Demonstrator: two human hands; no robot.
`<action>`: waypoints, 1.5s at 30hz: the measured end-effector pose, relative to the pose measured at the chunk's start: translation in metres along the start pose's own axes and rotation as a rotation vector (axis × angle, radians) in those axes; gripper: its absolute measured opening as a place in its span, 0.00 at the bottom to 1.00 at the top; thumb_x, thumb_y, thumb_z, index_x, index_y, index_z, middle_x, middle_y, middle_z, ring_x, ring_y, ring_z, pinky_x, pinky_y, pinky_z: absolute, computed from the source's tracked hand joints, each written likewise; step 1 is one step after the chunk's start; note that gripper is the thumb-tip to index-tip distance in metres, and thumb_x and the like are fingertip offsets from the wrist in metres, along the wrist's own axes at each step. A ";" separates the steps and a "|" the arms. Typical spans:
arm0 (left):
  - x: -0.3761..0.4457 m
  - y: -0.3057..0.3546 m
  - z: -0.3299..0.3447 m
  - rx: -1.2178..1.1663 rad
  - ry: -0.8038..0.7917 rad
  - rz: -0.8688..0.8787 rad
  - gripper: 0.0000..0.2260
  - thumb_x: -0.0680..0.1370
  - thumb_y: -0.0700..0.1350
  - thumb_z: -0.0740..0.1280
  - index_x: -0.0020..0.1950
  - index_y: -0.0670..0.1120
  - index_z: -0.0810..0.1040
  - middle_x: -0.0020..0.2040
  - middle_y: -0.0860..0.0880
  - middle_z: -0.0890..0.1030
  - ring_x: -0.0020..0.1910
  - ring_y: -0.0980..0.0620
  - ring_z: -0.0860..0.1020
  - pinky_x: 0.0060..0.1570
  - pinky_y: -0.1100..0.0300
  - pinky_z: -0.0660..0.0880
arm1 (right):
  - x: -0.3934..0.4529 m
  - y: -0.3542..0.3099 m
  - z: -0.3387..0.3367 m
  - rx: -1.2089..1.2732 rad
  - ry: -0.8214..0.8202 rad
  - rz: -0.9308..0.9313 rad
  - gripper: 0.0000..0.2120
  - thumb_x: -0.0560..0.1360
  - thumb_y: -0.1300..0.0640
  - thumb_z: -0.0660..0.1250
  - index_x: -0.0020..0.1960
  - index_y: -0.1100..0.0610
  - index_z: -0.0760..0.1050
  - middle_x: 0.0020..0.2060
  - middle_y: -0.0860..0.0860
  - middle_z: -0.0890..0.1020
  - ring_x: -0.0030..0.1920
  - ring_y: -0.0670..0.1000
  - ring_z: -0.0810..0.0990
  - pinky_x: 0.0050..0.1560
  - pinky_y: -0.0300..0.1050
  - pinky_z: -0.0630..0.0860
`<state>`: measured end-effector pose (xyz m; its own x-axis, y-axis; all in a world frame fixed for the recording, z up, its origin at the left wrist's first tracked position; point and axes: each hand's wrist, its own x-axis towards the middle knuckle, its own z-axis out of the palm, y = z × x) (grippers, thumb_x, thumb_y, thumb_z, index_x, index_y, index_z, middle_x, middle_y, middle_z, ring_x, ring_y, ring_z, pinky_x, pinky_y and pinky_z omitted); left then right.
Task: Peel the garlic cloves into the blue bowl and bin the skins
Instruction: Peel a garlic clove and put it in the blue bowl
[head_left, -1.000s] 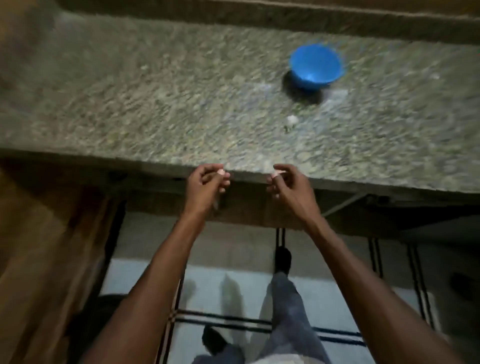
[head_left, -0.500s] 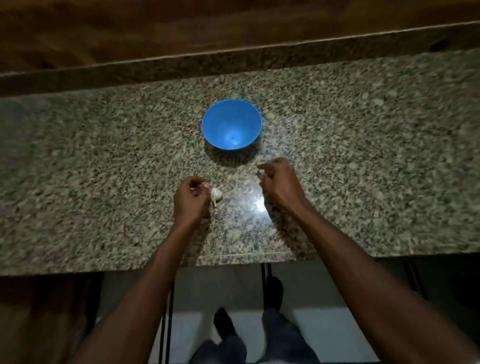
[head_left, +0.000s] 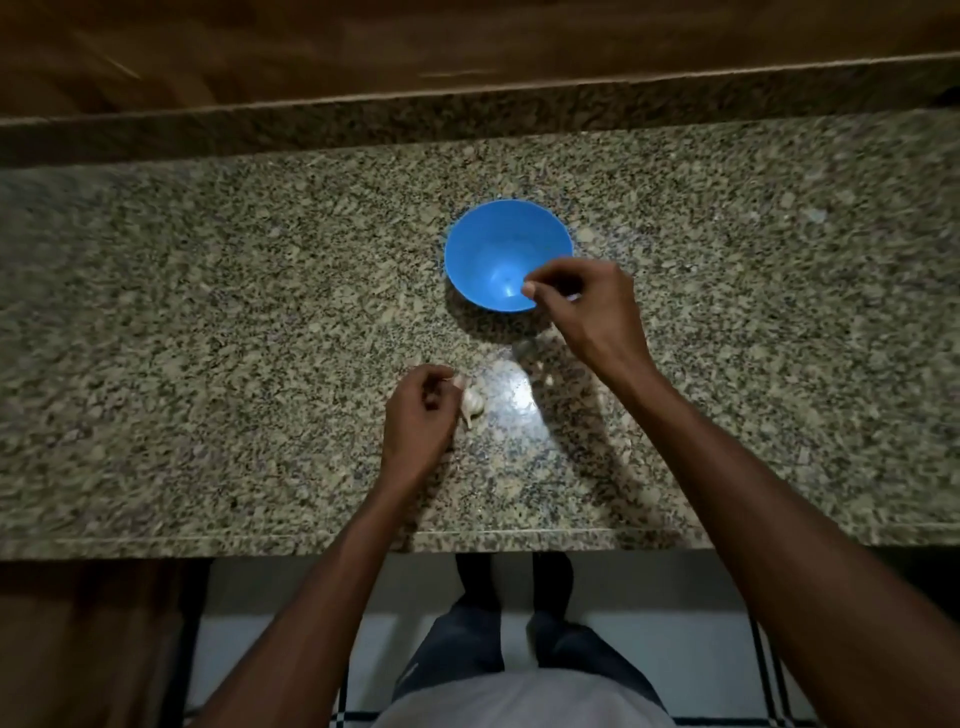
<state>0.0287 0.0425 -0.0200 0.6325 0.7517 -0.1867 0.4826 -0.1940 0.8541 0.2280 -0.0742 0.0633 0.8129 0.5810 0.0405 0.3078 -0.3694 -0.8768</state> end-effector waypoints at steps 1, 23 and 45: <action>0.001 -0.001 -0.002 0.007 -0.032 0.035 0.10 0.79 0.52 0.74 0.57 0.50 0.81 0.48 0.52 0.83 0.45 0.58 0.81 0.43 0.63 0.78 | 0.012 -0.007 0.004 -0.024 0.003 -0.023 0.04 0.77 0.57 0.76 0.50 0.57 0.88 0.42 0.47 0.87 0.42 0.39 0.85 0.45 0.30 0.79; -0.038 0.012 0.007 -0.706 -0.242 -0.235 0.10 0.85 0.39 0.66 0.65 0.42 0.81 0.60 0.49 0.86 0.61 0.50 0.84 0.57 0.57 0.81 | -0.111 0.043 0.050 0.564 -0.283 0.440 0.12 0.80 0.61 0.73 0.63 0.57 0.85 0.54 0.55 0.89 0.58 0.64 0.85 0.61 0.61 0.83; -0.041 0.028 -0.004 -0.174 -0.067 -0.028 0.13 0.73 0.49 0.80 0.55 0.45 0.88 0.46 0.52 0.88 0.45 0.58 0.87 0.45 0.59 0.84 | -0.105 0.044 0.048 0.412 -0.280 0.300 0.12 0.76 0.56 0.78 0.60 0.56 0.86 0.53 0.49 0.89 0.53 0.49 0.88 0.56 0.52 0.86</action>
<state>0.0137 0.0091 0.0131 0.6623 0.7102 -0.2387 0.3923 -0.0572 0.9181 0.1321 -0.1167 -0.0030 0.6559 0.6846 -0.3180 -0.1795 -0.2677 -0.9466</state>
